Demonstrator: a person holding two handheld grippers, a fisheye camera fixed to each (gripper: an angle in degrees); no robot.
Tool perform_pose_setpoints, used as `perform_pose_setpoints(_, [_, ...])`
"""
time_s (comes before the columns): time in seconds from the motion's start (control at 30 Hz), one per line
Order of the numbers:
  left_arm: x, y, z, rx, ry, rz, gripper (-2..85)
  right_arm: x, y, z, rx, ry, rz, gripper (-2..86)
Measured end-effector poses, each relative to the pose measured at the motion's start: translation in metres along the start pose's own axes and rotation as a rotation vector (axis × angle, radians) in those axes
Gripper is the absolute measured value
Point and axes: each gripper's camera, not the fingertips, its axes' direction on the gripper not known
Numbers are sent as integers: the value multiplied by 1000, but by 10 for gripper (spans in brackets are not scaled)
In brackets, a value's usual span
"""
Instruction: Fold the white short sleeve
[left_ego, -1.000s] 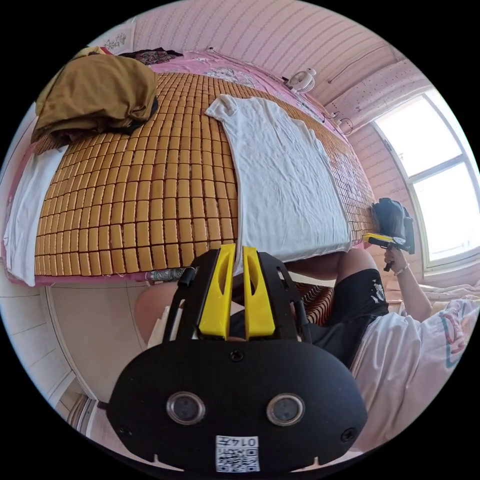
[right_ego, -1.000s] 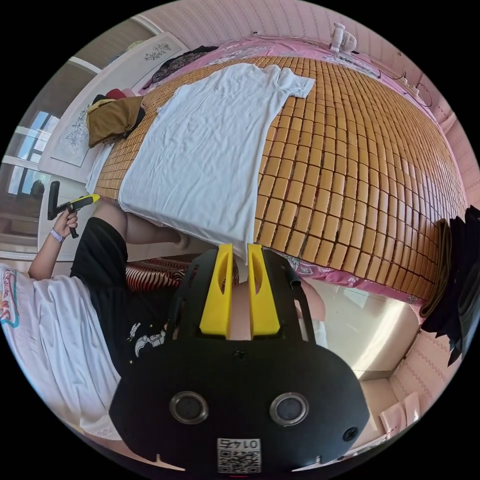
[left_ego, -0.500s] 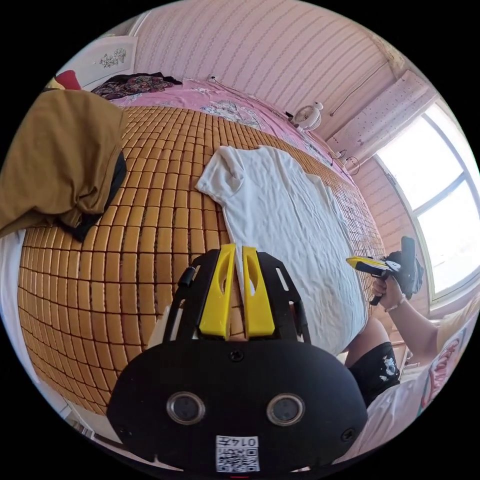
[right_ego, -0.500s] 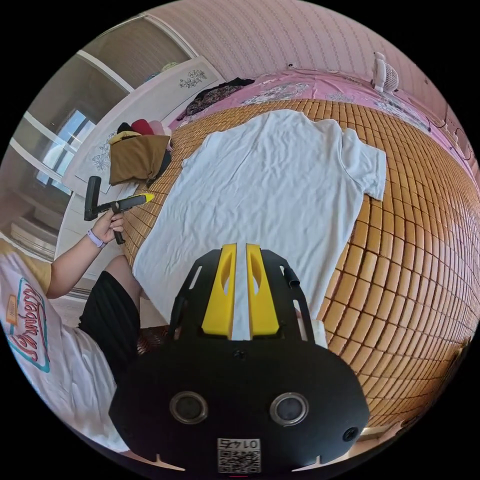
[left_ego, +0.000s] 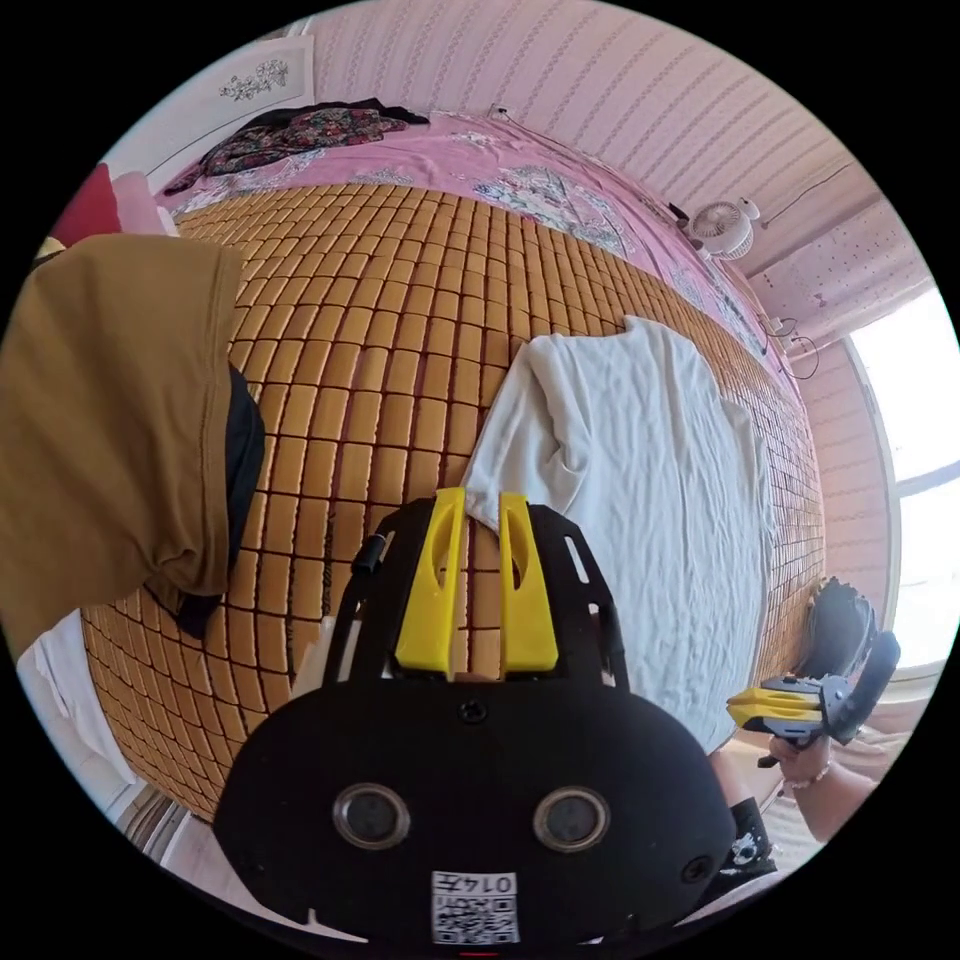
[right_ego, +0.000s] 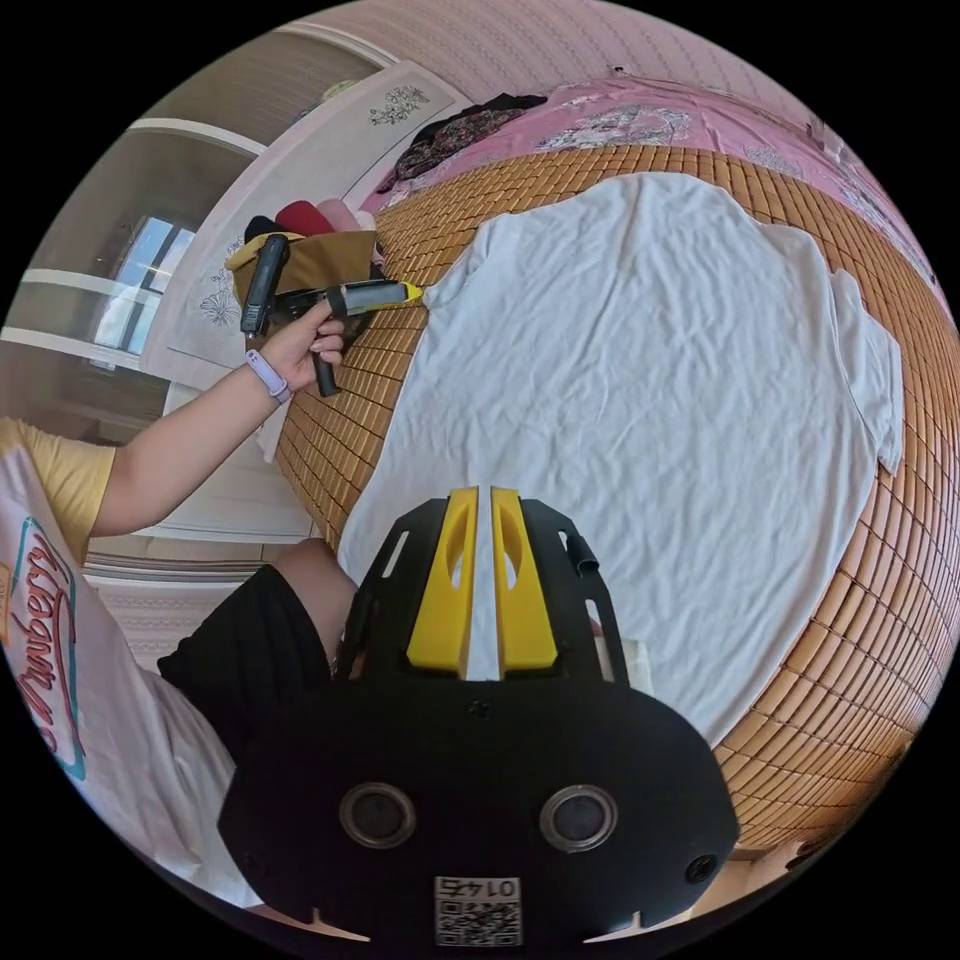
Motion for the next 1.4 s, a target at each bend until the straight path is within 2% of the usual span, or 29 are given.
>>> perform_pose_setpoints(0.03, [0, -6, 8, -44, 7, -7, 43, -5, -6, 1, -5, -6, -4, 13])
perform_pose_setpoints(0.2, [-3, -4, 8, -11, -1, -12, -1, -17, -38, 13, -57, -42, -28, 12])
perform_pose_setpoints(0.27, [-10, 13, -9, 80, -48, -71, -7, -22, -54, 20, -79, -43, -59, 12])
perform_pose_setpoints(0.33, [-18, 28, -18, 130, -8, -143, -9, -30, -78, 26, -88, -47, -88, 12])
perform_pose_setpoints(0.47, [-35, 51, -12, 120, 42, -265, -9, -46, -120, 37, -94, -20, -148, 15])
perform_pose_setpoints(0.73, [-42, 60, -4, 134, 85, -274, -10, -116, -249, 98, -63, 192, -353, 60])
perform_pose_setpoints(0.87, [-43, 61, -4, 138, 90, -257, -10, -135, -290, 134, -58, 271, -341, 81])
perform_pose_setpoints(0.93, [-44, 62, -4, 141, 94, -253, -10, -140, -306, 159, -111, 348, -308, 54])
perform_pose_setpoints(1.03, [-45, 62, -3, 146, 98, -246, -10, -151, -309, 167, -84, 455, -355, 5])
perform_pose_setpoints(1.17, [-41, 61, -6, 138, 87, -227, -9, -154, -313, 166, -111, 429, -416, -4])
perform_pose_setpoints(1.23, [-39, 62, -11, 147, 99, -215, -9, -153, -316, 158, -118, 345, -429, -5])
perform_pose_setpoints(1.4, [-37, 72, -28, 201, 121, -191, -8, -174, -301, 125, 78, 140, -593, -2])
